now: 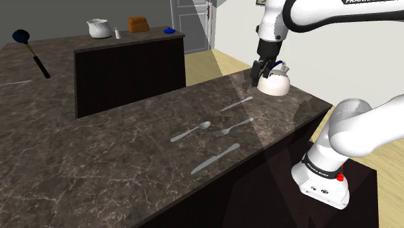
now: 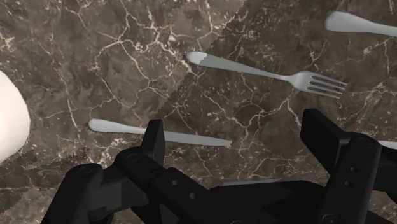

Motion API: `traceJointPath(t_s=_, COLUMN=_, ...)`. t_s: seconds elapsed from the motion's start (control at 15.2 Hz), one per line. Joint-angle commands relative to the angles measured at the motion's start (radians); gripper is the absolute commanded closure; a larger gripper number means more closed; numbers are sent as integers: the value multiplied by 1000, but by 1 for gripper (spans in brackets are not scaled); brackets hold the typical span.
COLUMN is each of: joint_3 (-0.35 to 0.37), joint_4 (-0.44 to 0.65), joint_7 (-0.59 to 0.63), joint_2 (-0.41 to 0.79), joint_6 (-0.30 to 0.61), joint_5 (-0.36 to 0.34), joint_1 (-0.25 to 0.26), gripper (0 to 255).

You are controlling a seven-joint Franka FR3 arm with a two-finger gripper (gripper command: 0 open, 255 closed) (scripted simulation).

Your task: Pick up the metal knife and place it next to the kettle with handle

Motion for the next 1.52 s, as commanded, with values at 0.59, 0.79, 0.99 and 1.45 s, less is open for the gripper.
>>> traceJointPath(t_s=0.59, joint_3=68, joint_4=71, joint_7=-216, joint_2=278, joint_6=125, joint_5=23, joint_1=159, gripper=0)
traceJointPath(t_s=0.79, joint_3=97, joint_4=94, joint_7=-286, joint_2=359, joint_6=156, joint_5=28, joint_1=206, gripper=0)
traceJointPath(t_s=0.99, joint_3=129, joint_4=115, joint_7=-353, joint_2=434, joint_6=184, joint_5=30, joint_1=252, gripper=0)
traceJointPath(t_s=1.45, joint_3=211, joint_4=150, joint_7=-503, joint_2=583, joint_6=239, joint_5=25, joint_1=353, gripper=0)
